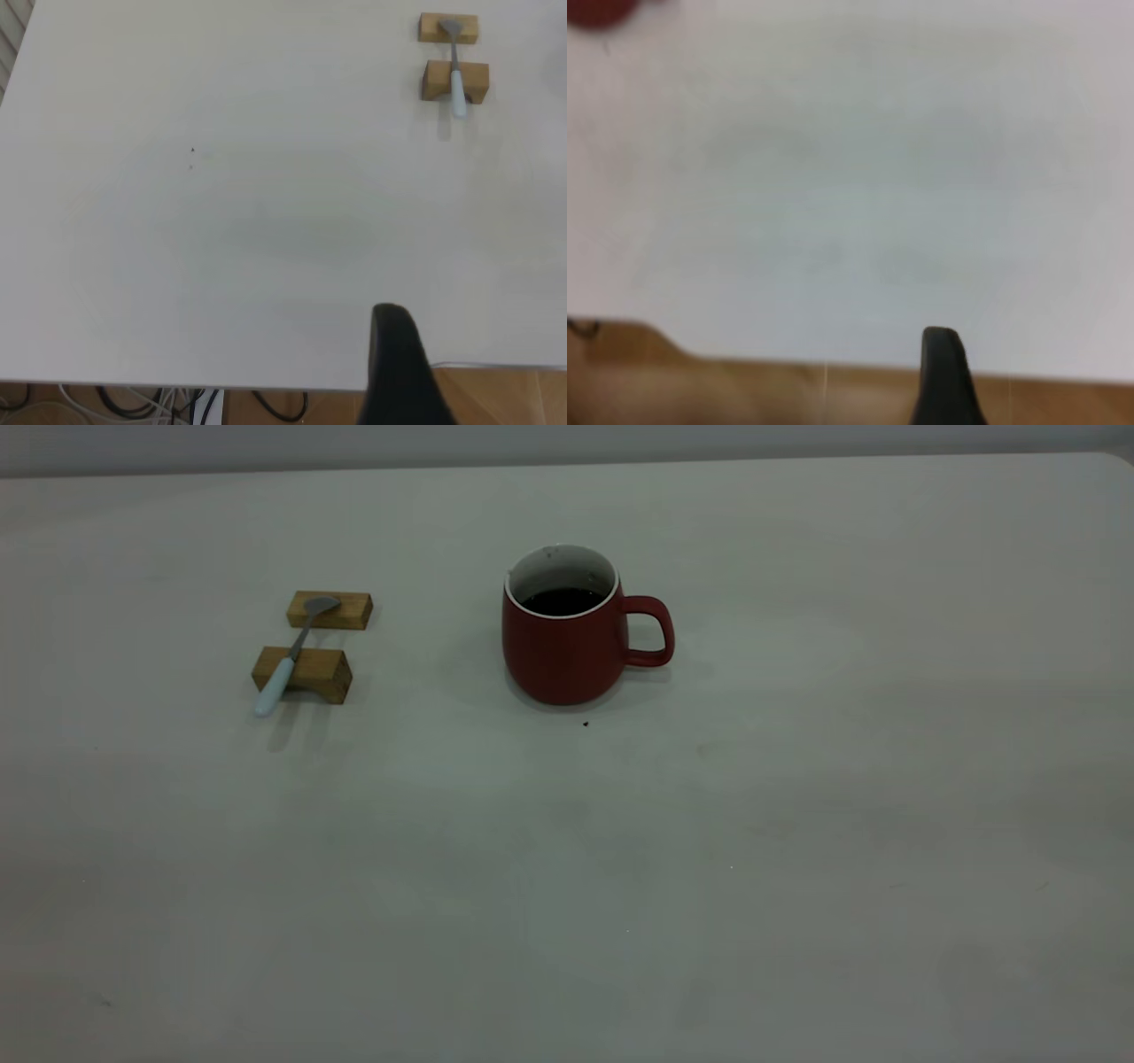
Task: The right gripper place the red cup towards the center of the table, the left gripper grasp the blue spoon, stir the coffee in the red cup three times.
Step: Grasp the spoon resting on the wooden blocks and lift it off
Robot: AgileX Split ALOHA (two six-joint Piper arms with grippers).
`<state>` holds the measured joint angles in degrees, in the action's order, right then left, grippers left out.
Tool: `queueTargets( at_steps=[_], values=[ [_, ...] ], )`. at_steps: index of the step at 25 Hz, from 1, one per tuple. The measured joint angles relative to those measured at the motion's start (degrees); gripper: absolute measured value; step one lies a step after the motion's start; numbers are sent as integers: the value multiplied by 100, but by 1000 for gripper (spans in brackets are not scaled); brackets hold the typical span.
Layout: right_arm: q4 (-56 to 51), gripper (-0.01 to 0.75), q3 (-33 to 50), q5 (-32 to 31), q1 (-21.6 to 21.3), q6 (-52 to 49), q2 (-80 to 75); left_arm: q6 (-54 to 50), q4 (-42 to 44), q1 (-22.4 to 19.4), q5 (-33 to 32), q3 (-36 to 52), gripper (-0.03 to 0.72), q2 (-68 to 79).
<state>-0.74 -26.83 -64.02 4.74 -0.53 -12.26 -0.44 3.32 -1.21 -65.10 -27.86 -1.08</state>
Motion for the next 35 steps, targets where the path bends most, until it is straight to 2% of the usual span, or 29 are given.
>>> queueTargets(
  at_steps=[7, 35],
  values=[
    [7, 575, 0, -45, 0, -4, 1089, 0, 0, 0, 0, 0, 534, 0],
    [20, 575, 0, -58, 0, -23, 1107, -6, 0, 0, 18, 0, 534, 0]
  ],
)
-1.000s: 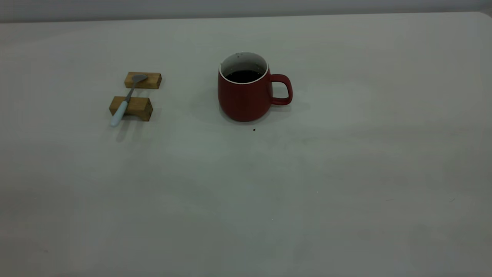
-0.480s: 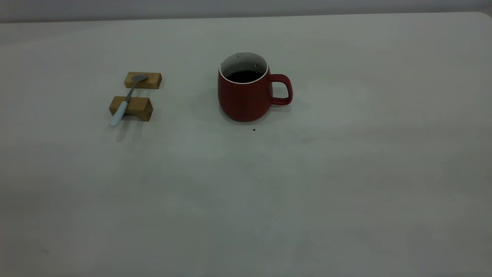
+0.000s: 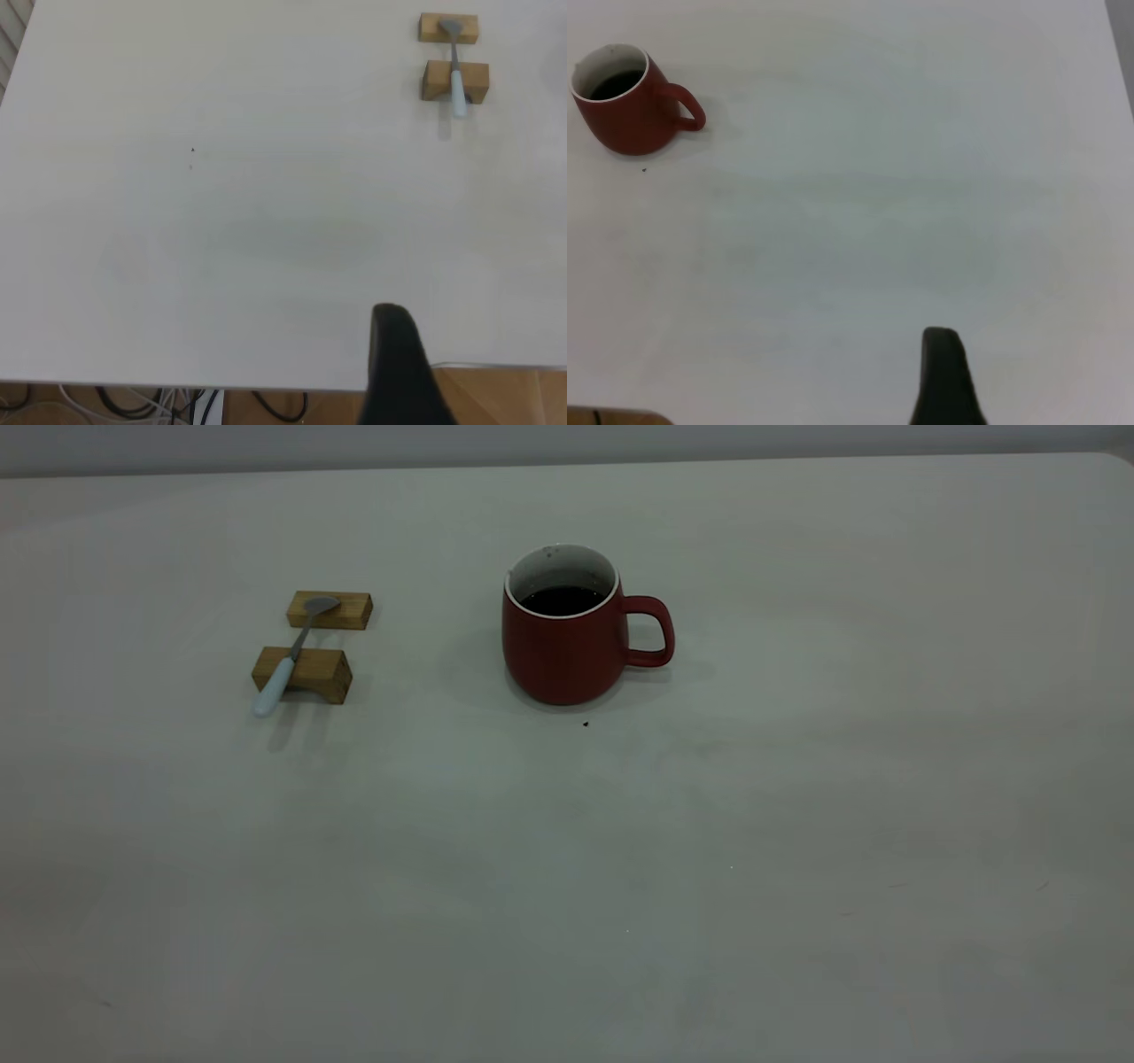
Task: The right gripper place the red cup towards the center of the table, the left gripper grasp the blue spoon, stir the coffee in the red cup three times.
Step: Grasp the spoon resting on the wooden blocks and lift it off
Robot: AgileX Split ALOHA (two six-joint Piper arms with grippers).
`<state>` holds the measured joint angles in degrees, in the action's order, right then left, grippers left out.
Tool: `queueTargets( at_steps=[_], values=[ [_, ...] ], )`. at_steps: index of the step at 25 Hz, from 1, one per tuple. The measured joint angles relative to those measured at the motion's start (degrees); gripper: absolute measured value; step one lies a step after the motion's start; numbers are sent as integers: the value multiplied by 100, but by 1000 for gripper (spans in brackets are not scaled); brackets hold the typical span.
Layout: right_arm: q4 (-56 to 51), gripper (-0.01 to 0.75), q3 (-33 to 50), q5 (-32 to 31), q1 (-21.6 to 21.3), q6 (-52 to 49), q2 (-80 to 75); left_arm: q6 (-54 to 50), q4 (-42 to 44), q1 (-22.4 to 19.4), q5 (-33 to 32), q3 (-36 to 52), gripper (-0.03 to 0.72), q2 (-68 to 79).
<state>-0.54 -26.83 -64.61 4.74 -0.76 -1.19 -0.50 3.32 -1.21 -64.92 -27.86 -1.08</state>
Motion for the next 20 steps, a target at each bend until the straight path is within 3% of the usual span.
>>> queueTargets(
  at_steps=[8, 20],
  values=[
    [0, 575, 0, 0, 0, 0, 0, -390, 14, 0, 164, -287, 535, 1441],
    [0, 575, 0, -2, 0, 0, 0, -422, -112, 0, 1832, -1360, 548, 5819]
  ],
)
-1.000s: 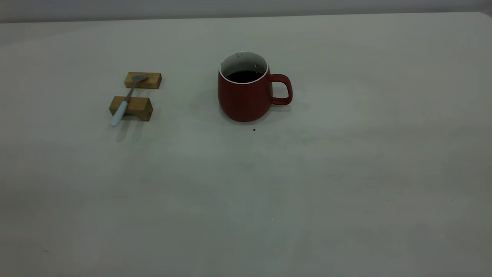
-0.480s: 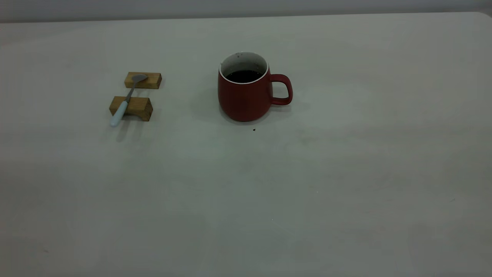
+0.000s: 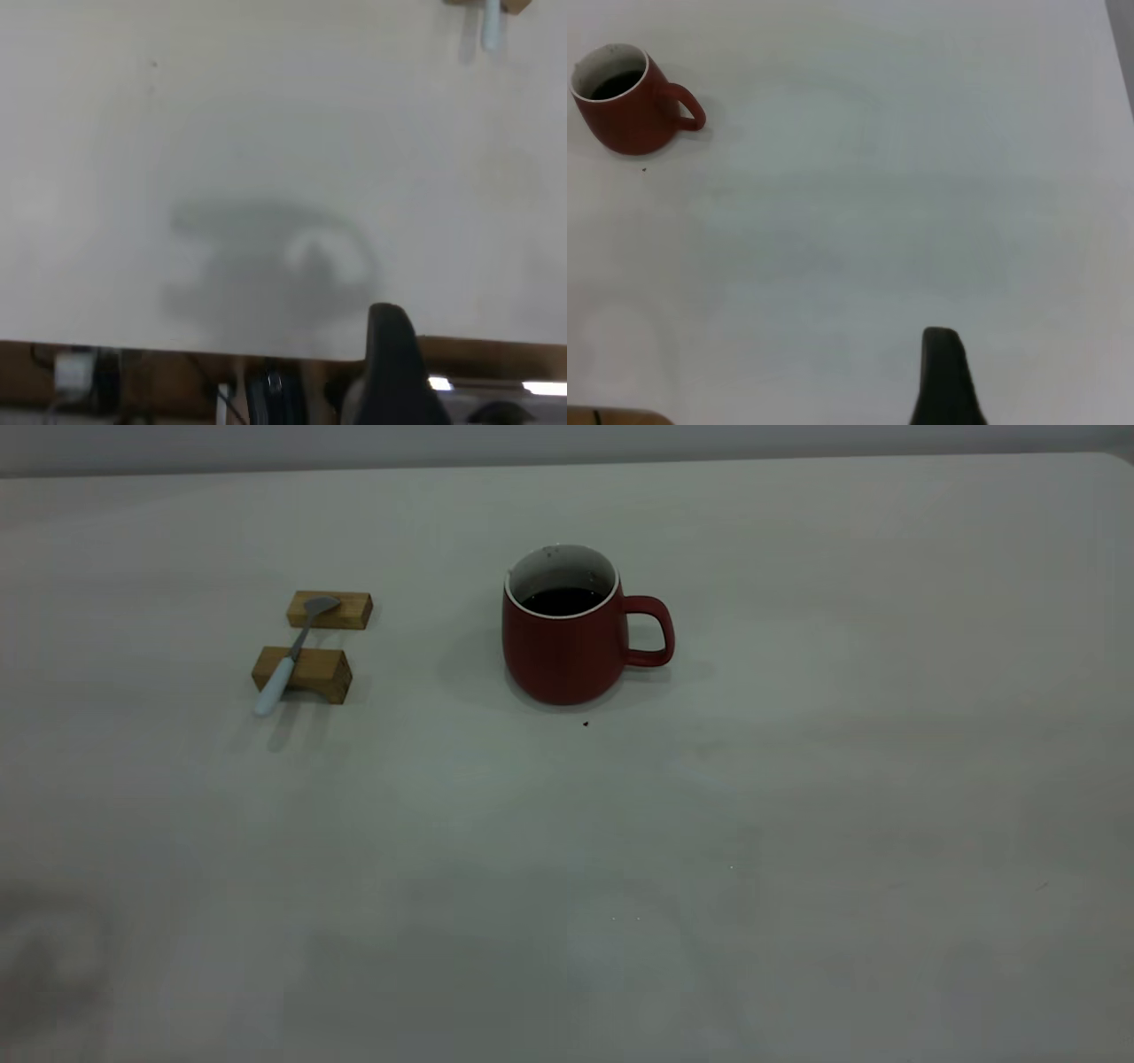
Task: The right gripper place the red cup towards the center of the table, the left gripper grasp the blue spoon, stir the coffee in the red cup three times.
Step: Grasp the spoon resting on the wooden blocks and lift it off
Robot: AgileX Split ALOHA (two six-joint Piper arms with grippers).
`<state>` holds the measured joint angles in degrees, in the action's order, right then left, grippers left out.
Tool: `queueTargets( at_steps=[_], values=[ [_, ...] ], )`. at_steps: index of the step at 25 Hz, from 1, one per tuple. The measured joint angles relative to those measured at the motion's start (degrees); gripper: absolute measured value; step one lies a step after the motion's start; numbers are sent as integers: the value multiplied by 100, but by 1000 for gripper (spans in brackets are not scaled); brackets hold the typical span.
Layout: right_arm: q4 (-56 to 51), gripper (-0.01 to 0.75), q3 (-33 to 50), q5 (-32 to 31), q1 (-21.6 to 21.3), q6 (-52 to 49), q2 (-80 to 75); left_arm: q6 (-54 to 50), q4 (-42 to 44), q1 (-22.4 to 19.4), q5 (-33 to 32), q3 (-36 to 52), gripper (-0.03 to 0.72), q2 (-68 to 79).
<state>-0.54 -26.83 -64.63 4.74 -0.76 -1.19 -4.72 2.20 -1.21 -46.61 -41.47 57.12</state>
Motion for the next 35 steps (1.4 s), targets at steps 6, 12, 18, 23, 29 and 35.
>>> queueTargets(
  at_steps=[6, 12, 18, 23, 29, 35],
  values=[
    [0, 575, 0, 0, 0, 0, 0, 122, -62, 0, 771, -726, 550, 1977],
    [0, 575, 0, 0, 0, 0, 0, 128, -371, 230, 1466, -1211, 550, 3615],
    [0, 575, 0, 0, 0, 0, 0, 44, -447, 763, 2029, -1797, 550, 5132],
    [0, 575, 0, 0, 0, 0, 0, -36, -502, 910, 2123, -2391, 550, 6177],
    [0, 575, 0, 0, 0, 0, 0, -57, -548, 977, 2111, -3028, 550, 6984],
    [0, 575, 0, 0, 0, 0, 0, -57, -585, 982, 2039, -3421, 550, 7459]
  ],
)
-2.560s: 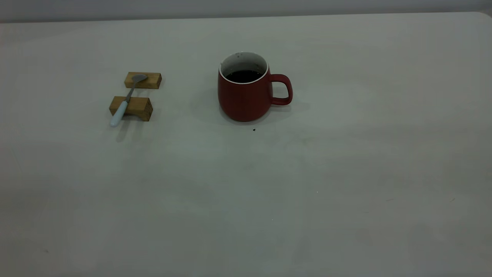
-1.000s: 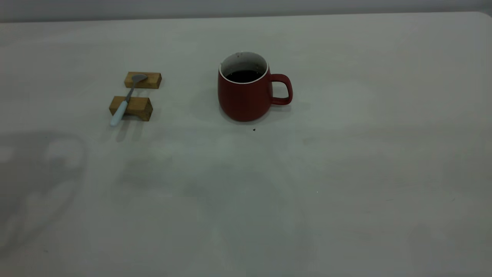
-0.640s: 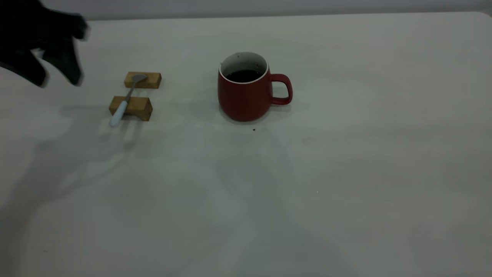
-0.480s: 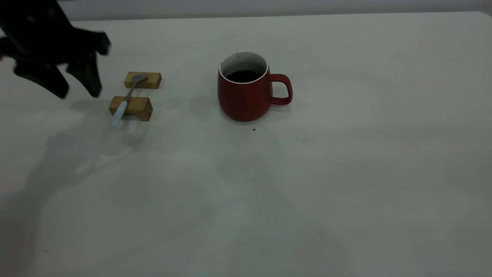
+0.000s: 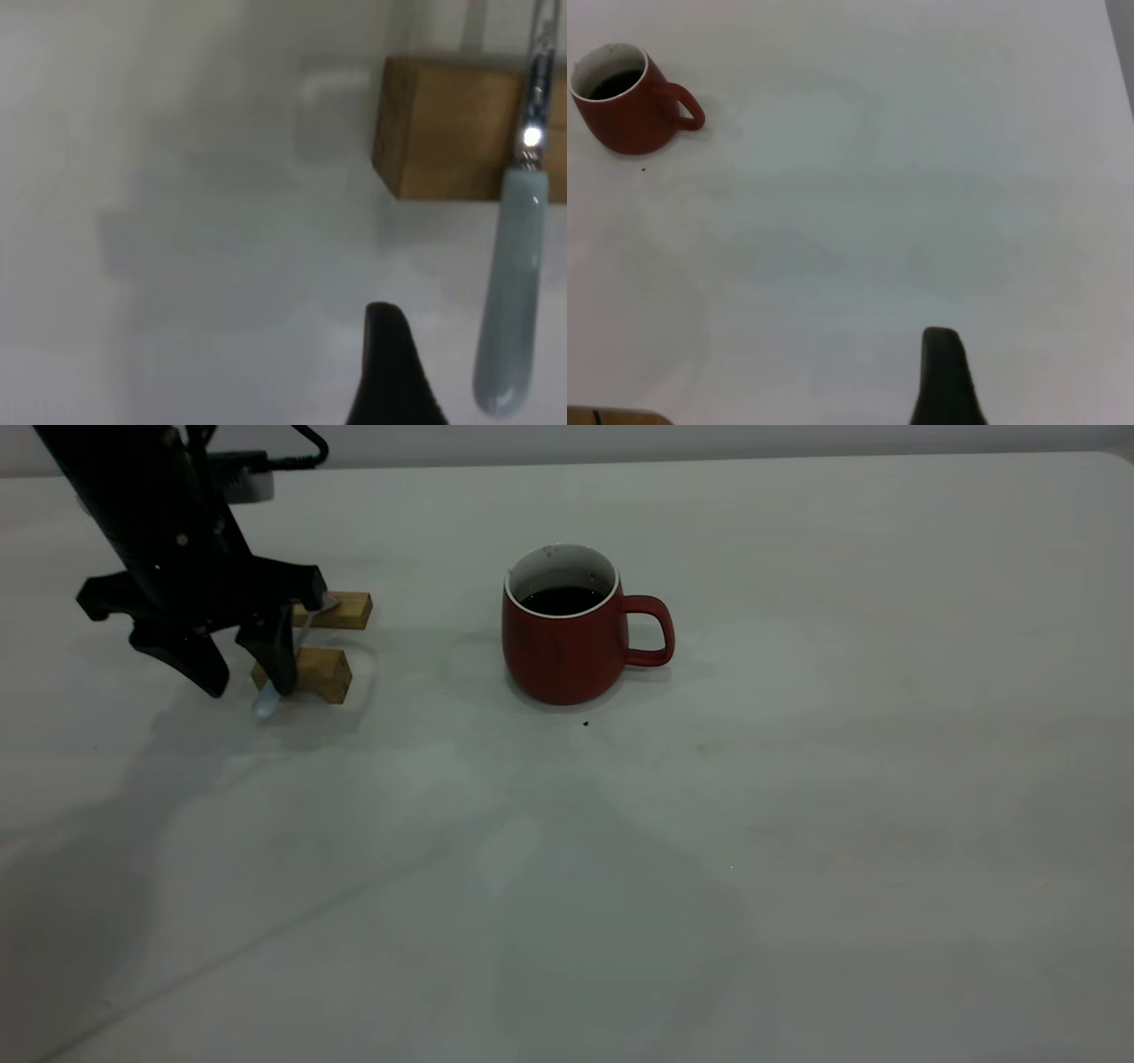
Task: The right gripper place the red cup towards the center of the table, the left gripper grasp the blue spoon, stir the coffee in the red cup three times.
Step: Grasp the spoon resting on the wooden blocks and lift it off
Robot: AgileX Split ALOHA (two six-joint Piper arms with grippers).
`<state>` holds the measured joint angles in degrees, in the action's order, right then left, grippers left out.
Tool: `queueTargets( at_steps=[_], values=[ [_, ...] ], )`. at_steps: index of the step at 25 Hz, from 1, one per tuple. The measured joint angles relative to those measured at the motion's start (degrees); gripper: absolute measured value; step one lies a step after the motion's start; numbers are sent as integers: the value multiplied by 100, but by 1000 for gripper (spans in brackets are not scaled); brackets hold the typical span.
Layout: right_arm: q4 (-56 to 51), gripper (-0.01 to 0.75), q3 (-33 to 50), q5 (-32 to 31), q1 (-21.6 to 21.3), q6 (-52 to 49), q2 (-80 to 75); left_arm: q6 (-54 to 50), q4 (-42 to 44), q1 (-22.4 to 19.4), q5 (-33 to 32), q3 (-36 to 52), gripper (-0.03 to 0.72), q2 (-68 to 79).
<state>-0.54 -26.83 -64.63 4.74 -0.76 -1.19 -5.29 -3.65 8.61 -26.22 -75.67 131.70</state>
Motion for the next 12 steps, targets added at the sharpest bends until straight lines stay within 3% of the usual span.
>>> queueTargets(
  at_steps=[12],
  values=[
    [0, 575, 0, -4, 0, 0, 0, 0, -17, 0, 52, -186, 550, 427]
  ],
)
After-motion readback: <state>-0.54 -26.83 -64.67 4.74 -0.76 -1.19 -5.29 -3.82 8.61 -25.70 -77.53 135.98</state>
